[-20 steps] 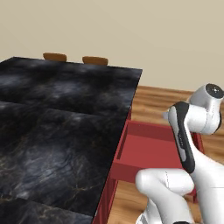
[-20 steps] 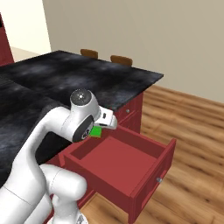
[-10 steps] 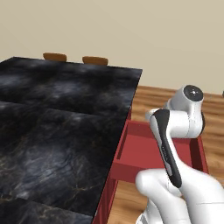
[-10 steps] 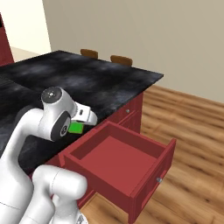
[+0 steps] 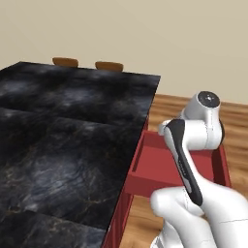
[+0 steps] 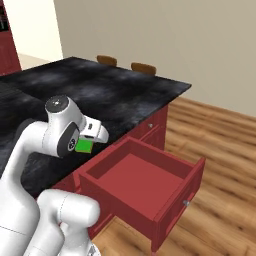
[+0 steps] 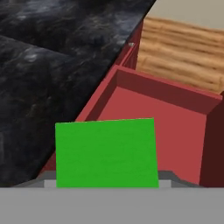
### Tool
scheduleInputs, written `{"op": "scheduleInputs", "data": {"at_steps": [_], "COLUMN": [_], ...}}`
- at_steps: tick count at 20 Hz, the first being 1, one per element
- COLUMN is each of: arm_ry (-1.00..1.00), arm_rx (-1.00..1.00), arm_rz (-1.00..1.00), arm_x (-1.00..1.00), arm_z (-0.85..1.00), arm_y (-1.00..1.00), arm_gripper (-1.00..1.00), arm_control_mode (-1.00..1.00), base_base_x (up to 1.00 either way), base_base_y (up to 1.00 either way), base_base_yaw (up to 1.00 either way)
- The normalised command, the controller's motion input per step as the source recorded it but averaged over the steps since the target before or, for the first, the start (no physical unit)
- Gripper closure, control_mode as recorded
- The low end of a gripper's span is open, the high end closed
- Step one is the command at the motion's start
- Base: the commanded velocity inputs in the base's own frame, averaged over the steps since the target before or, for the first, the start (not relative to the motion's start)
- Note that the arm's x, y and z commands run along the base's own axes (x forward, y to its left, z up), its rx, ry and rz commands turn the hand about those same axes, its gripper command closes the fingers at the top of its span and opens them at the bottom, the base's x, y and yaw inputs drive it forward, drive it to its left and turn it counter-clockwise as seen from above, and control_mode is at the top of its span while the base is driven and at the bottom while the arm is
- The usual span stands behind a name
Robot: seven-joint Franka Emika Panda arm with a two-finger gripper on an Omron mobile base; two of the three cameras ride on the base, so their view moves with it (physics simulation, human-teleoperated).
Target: Restock the sink supplies by placing the sponge and soap dispenser on the counter and next to the sink. Make sure the soap dispenser is upright.
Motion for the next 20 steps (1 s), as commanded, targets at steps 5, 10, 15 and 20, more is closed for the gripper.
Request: {"op": "scheduleInputs", "data": {"at_steps": [5,10,15,20], "arm_ry": [0.0,0.0,0.0,0.0], "arm_rx": [0.0,0.0,0.0,0.0], "arm_rz": [0.0,0.0,0.0,0.0], "arm_x": [0.0,0.0,0.0,0.0], "arm_z": [0.0,0.0,0.0,0.0], "arm_y": [0.0,0.0,0.0,0.0], "arm_gripper": [1.0,1.0,1.0,1.0], "arm_control_mode": [1.0,1.0,1.0,1.0], "base_base_x": [-0.77,-1.0,-1.0,-0.95], "base_base_y": [0.46,0.39,0.4,0.52], "base_base_yaw": [0.29,0.36,0.42,0.49]}}
